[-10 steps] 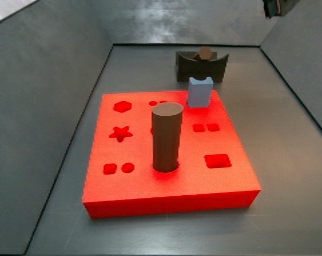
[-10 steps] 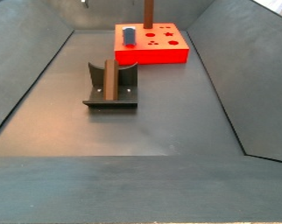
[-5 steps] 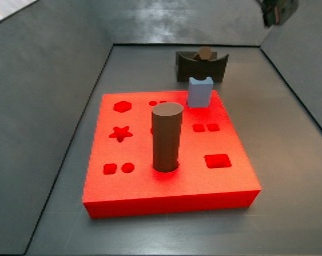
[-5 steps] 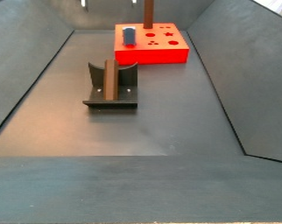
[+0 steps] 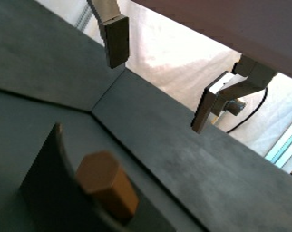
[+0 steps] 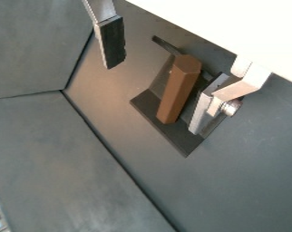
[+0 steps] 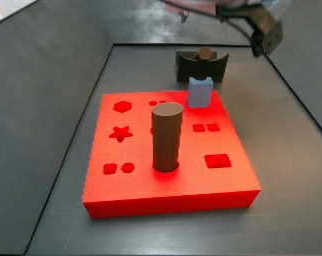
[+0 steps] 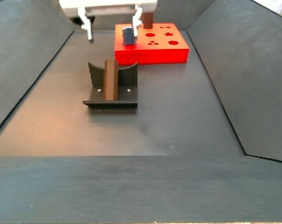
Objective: Pick up the hexagon object. Move up. Place the hexagon object on the fixture. Regrasp the hexagon object. Move to above the board. Insert the hexagon object.
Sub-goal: Regrasp the hexagon object.
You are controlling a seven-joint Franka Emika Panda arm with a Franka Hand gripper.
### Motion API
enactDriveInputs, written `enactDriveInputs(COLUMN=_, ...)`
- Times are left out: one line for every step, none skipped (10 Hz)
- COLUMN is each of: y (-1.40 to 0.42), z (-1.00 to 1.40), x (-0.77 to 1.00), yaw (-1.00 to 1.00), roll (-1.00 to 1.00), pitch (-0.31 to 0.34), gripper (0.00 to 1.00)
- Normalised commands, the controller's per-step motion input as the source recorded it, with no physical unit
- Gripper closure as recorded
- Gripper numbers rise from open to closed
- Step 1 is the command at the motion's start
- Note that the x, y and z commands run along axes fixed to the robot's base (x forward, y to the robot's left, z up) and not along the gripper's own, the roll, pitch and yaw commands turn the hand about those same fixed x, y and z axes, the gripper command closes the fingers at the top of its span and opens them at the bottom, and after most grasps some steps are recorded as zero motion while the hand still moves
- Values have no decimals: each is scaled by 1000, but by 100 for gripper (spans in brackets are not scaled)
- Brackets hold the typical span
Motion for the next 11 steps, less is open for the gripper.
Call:
enactDriveInputs(y=34, z=-1000, x=100, yaw=33, roll=67, pitch=-86, gripper=0)
enactDriveInputs(y=30, z=-1000, x=108, yaw=14, roll=66, pitch=-77, gripper=0)
enactDriveInputs(y=20, z=-1000, x=120, yaw=-2, roll=62, pitch=-58, gripper=0)
enactDriveInputs(y=20, z=-1000, x=128, yaw=-11, roll=58, pitch=-45, gripper=0)
enactDriveInputs(y=15, z=-909, x=120, yaw=-12, roll=56, pitch=-28, gripper=0)
enactDriveInputs(y=6, z=-764, x=104, yaw=-7, roll=59, pitch=-14, gripper=0)
enactDriveInputs(y=0, z=-589, x=89, yaw=4, roll=59, pitch=-6, gripper=0)
enactDriveInputs(y=-2, z=-461, x=82, yaw=11, roll=57, pitch=-2, gripper=0)
enactDriveInputs(y=-3, z=-334, x=79, yaw=22, roll=53, pitch=1, gripper=0)
enactDriveInputs(y=-10, z=-226, x=57, yaw=31, roll=47, pitch=13, gripper=0)
enactDriveInputs(y=-28, z=-188, x=21, yaw=24, roll=55, pitch=6, gripper=0)
